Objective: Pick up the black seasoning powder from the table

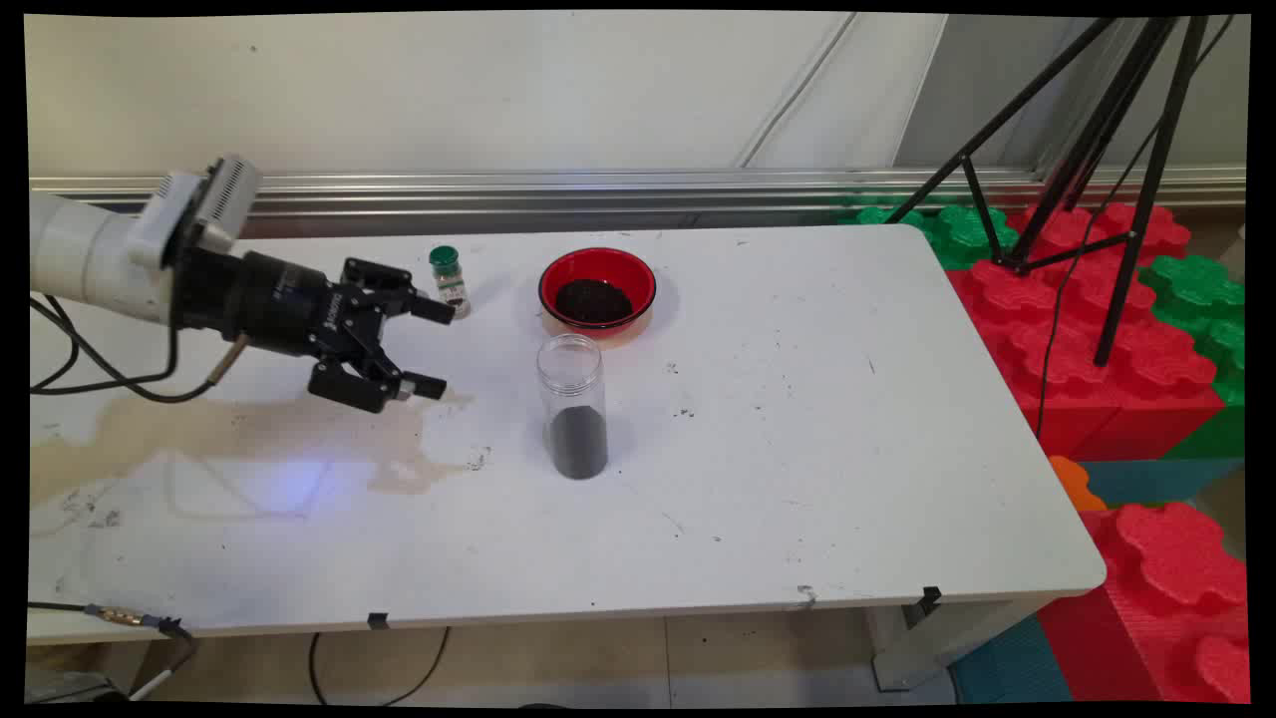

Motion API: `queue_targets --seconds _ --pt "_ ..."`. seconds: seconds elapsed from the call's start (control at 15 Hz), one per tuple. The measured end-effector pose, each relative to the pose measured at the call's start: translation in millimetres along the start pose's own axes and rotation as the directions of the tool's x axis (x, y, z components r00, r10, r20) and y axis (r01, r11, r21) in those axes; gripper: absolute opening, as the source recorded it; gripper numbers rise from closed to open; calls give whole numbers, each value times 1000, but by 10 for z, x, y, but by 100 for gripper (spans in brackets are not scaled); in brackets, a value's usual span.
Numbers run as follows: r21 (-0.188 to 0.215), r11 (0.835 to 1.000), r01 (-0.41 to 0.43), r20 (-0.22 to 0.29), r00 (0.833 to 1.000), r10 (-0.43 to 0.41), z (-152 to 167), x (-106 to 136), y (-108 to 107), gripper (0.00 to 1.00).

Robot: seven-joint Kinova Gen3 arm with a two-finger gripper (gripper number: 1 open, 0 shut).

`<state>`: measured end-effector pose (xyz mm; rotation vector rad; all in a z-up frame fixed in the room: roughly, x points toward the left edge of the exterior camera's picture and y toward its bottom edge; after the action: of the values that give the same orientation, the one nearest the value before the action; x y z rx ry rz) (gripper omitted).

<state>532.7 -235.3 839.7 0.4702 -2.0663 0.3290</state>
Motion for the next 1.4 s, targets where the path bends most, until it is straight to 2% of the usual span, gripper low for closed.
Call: queue_targets --seconds 0.27,0.53,1.4 --pt "-12 1000 24 46 999 -24 134 -97 -27 100" --pt "-23 999 37 64 997 -36 253 -183 -32 100" --pt "-43 999 25 22 999 -24 765 -424 -36 100"
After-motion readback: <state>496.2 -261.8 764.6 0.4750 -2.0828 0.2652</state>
